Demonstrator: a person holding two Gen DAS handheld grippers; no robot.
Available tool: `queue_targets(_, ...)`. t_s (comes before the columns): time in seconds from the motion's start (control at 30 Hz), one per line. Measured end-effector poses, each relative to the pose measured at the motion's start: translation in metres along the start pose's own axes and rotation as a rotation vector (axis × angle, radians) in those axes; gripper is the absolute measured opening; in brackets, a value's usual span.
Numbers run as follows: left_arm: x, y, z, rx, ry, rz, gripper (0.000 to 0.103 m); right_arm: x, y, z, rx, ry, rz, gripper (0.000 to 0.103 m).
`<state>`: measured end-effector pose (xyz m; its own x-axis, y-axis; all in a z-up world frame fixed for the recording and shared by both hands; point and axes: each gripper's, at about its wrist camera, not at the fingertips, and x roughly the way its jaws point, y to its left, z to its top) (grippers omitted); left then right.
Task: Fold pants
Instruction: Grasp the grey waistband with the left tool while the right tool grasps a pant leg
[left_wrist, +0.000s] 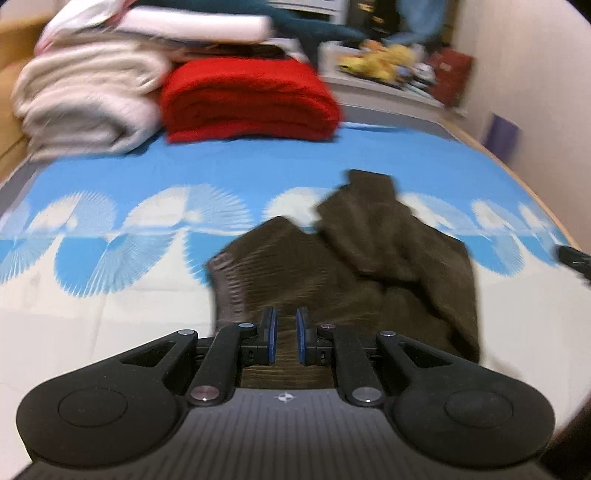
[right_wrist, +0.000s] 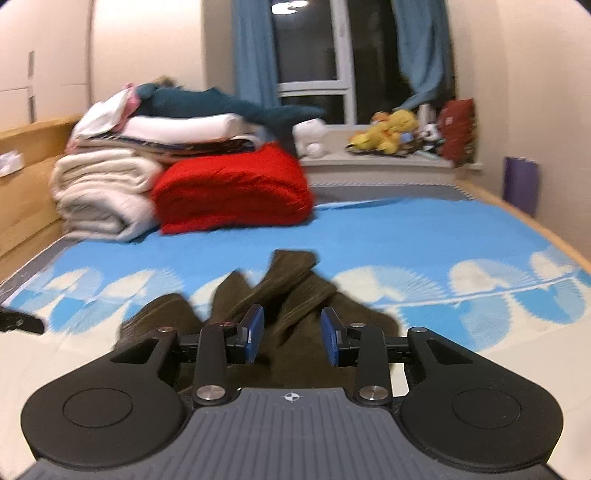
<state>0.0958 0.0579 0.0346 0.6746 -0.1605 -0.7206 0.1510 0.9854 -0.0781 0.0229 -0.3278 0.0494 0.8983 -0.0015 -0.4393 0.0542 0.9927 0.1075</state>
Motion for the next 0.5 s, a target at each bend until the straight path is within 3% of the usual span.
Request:
queue_targets(0.03, 0.016, 0.012, -0.008, -0.041, 0.066, 0.024, 0.012, 0.006, -0.007, 0.004, 0.004, 0.009, -0.013, 0.036)
queue_targets(0.07, 0.038, 0.027, -0.015, -0.101, 0.220, 0.095, 0.012, 0.018, -0.018, 0.008, 0.018, 0.031, -0.019, 0.036)
queue_targets(0.1, 0.046, 0.037, -0.016, -0.154, 0.264, 0.122, 0.012, 0.025, -0.022, 0.008, 0.024, 0.047, -0.018, 0.037)
queue_targets(0.23, 0.052, 0.056, -0.003, -0.291, 0.206, 0.067, 0.012, 0.084, -0.033, 0.002, 0.019, 0.213, 0.007, 0.041)
queue_targets(0.4, 0.080, 0.080, -0.003, -0.376, 0.296, 0.111, 0.014, 0.150, -0.009, -0.021, -0.087, 0.376, 0.054, 0.058)
queue_targets(0.5, 0.098, 0.092, -0.011, -0.406, 0.328, 0.117, 0.029, 0.177, 0.011, -0.029, -0.175, 0.419, 0.058, 0.065)
